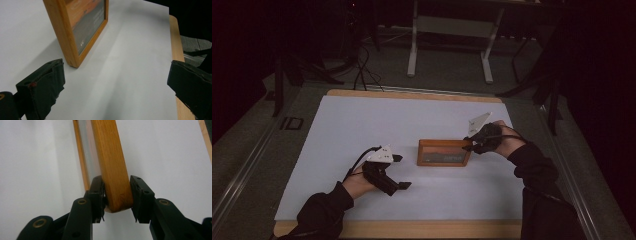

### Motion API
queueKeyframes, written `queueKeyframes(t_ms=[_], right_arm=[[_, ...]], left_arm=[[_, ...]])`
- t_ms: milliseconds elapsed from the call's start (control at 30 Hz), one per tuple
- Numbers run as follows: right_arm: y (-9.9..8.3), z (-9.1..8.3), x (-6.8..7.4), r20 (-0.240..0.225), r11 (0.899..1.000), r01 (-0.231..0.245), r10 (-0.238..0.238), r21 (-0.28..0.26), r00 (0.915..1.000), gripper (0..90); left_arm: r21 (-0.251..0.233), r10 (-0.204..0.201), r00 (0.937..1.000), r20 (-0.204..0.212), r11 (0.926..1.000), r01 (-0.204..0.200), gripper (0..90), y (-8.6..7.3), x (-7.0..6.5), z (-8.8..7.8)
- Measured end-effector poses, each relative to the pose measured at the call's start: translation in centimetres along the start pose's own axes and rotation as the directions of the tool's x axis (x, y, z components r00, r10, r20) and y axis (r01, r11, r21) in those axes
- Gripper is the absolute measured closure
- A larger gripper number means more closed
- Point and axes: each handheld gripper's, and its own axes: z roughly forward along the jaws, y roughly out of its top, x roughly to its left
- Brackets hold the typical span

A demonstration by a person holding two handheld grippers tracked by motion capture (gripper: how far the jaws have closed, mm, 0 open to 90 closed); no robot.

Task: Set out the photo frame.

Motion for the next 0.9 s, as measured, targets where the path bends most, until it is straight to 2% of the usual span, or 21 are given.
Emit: queueKeyframes(t_ms=[167,233,500,700,900], right_arm=[[-0.1,0.2,-0.7,-0.009,1.0,-0.024,0.024,-0.007,0.9997,64.0],[-0.1,0.5,-1.4,-0.014,0.998,-0.057,0.057,-0.007,0.9983,62.9],[-0.1,1.1,-2.9,-0.025,0.996,-0.086,0.086,-0.005,0.996,60.6],[0.1,1.4,-3.5,-0.03,0.997,-0.076,0.076,0.004,0.9967,59.6],[0.2,1.4,-3.6,-0.036,0.996,-0.087,0.087,0.016,0.9955,58.6]], left_arm=[[-0.003,-0.006,1.0,0.004,1.0,0.006,1.8,-0.2,0.0,0.1],[-0.005,-0.007,1.0,0.005,1.0,0.007,1.8,-0.3,0.1,0.2],[-0.009,-0.015,0.9999,0.006,0.9998,0.015,1.8,-0.5,0.3,0.0],[-0.006,-0.021,0.9997,0.013,0.9998,0.021,1.8,-0.6,0.4,0.3],[-0.005,-0.02,0.9996,0.018,0.9998,0.02,1.8,-0.7,0.3,0.4]])
